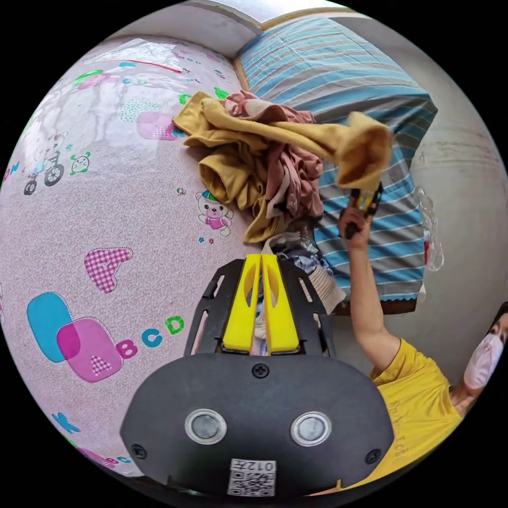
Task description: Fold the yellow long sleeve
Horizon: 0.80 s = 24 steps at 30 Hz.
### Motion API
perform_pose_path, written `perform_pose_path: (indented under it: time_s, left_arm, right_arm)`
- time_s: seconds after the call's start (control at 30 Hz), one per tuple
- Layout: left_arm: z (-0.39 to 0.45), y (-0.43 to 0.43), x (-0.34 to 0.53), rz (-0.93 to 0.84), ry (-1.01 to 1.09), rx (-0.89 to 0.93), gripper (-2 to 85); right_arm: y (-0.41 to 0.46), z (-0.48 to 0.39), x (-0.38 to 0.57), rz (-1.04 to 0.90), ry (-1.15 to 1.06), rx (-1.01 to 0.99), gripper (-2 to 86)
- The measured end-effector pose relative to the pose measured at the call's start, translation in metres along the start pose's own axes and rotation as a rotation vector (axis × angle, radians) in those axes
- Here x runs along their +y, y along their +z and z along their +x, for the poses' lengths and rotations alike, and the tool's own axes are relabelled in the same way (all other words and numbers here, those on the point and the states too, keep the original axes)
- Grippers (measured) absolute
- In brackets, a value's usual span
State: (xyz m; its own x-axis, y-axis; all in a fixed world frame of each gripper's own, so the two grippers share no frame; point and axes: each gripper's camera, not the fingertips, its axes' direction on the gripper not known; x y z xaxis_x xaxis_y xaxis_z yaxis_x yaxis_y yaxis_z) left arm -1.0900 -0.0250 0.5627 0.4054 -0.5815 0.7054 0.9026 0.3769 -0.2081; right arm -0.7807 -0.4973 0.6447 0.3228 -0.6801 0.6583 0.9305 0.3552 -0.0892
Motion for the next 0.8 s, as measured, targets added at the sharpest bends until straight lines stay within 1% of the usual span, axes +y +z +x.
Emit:
perform_pose_path:
  time_s: [0.03,0.07,0.1,0.13,0.17,0.2,0.27,0.33,0.37,0.43,0.5,0.57,0.6,0.67,0.7,0.73,0.8]
  left_arm:
    - [-0.005,0.002,-0.012,0.023,-0.017,0.052,2.3]
    - [-0.008,0.003,-0.018,0.031,-0.028,0.083,2.6]
    - [-0.016,0.007,-0.029,0.045,-0.054,0.153,4.1]
    - [-0.025,0.011,-0.040,0.060,-0.078,0.221,5.8]
    - [-0.029,0.014,-0.044,0.067,-0.093,0.251,6.7]
    - [-0.039,0.020,-0.053,0.075,-0.123,0.314,8.7]
    - [-0.057,0.035,-0.064,0.070,-0.175,0.425,11.9]
    - [-0.075,0.059,-0.071,0.058,-0.225,0.567,15.4]
    - [-0.078,0.065,-0.072,0.056,-0.230,0.600,16.2]
    - [-0.083,0.091,-0.074,0.040,-0.250,0.722,19.0]
    - [-0.085,0.111,-0.078,0.025,-0.271,0.786,20.4]
    - [-0.085,0.128,-0.085,0.004,-0.280,0.837,21.1]
    - [-0.080,0.138,-0.091,-0.048,-0.268,0.846,21.1]
    - [-0.059,0.157,-0.103,-0.239,-0.170,0.784,19.7]
    - [-0.040,0.170,-0.105,-0.400,-0.072,0.721,15.4]
    - [-0.026,0.175,-0.104,-0.501,0.009,0.713,12.4]
    - [-0.021,0.162,-0.102,-0.495,0.074,0.733,10.3]
  right_arm:
    - [0.005,-0.042,-0.016,-0.020,-0.070,0.036,0.1]
    - [0.008,-0.061,-0.022,-0.034,-0.102,0.047,0.1]
    - [0.012,-0.093,-0.028,-0.061,-0.137,0.040,0.0]
    - [0.015,-0.118,-0.026,-0.095,-0.166,0.023,0.0]
    - [0.017,-0.130,-0.022,-0.123,-0.181,0.016,0.0]
    - [0.022,-0.150,-0.010,-0.186,-0.208,0.003,0.0]
    - [0.026,-0.173,0.022,-0.284,-0.241,-0.017,-0.1]
    - [0.023,-0.191,0.080,-0.364,-0.248,-0.045,-0.1]
    - [0.020,-0.193,0.094,-0.372,-0.244,-0.053,-0.1]
    - [0.007,-0.196,0.155,-0.376,-0.223,-0.073,-0.1]
    - [0.005,-0.198,0.197,-0.395,-0.210,-0.056,-0.1]
    - [0.017,-0.201,0.236,-0.464,-0.203,0.003,0.0]
    - [0.033,-0.204,0.260,-0.532,-0.205,0.064,0.0]
    - [0.067,-0.207,0.294,-0.663,-0.210,0.151,0.0]
    - [0.090,-0.210,0.314,-0.741,-0.224,0.197,0.1]
    - [0.109,-0.215,0.329,-0.781,-0.243,0.219,0.2]
    - [0.134,-0.221,0.345,-0.854,-0.264,0.241,0.4]
